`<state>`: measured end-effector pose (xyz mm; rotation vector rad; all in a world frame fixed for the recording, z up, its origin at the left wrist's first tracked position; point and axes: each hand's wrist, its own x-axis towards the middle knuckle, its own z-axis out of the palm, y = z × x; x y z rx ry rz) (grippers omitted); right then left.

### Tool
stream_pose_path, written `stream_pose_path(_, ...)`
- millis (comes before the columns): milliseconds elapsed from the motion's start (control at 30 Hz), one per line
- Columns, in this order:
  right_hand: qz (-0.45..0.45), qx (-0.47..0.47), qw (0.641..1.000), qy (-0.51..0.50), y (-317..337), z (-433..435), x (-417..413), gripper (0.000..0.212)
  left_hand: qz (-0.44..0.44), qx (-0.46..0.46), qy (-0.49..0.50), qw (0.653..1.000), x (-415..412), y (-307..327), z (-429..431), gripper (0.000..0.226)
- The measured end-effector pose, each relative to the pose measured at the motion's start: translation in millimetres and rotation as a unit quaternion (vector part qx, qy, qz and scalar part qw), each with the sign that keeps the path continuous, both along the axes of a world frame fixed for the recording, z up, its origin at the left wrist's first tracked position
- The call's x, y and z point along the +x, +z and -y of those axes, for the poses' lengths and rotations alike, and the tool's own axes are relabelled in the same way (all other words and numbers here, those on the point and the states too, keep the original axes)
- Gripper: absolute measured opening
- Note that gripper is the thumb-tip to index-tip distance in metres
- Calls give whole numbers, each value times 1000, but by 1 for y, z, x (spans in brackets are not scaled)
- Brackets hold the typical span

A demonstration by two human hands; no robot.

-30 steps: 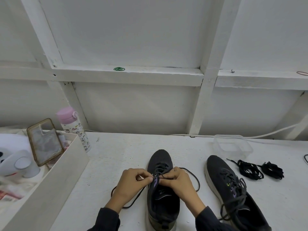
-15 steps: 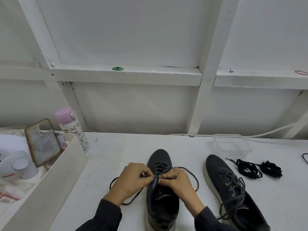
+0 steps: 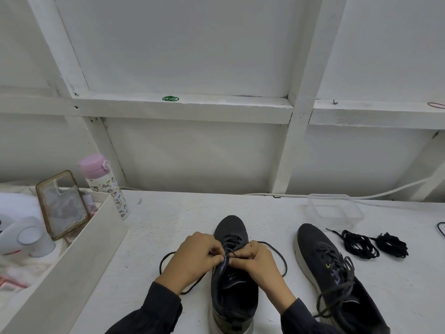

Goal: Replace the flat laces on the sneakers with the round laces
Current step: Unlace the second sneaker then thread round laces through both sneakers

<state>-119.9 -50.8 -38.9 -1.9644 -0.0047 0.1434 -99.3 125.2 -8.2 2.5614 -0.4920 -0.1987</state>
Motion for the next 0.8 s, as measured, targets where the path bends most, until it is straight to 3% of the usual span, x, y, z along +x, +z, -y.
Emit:
stream_pose_path(167,-13,-32,999,22,7,1,-1,36,-44,-91,12,995,5,-4,-2,17)
stream_pose_path(267,-6,-63,998,20,8,0,-1,12,-60,-121,6,991,5,-8,-7,16)
stream_pose_path(333,-5,-97,995,24,5,-1,0,7,-63,-138,0,988,4,-11,-8,7)
stream_pose_path(433,-7,-120,992,31,4,0,1,15,-54,-133,-11,990,-2,-13,-8,26)
stream_pose_path(600,8,-111,994,-9,-1,0,1,9,-8,-82,4,997,-5,-14,-6,28)
stream_pose_path(800,12,77,987,-138,-4,-3,-3,12,-9,-97,25,995,-7,-18,-11,21)
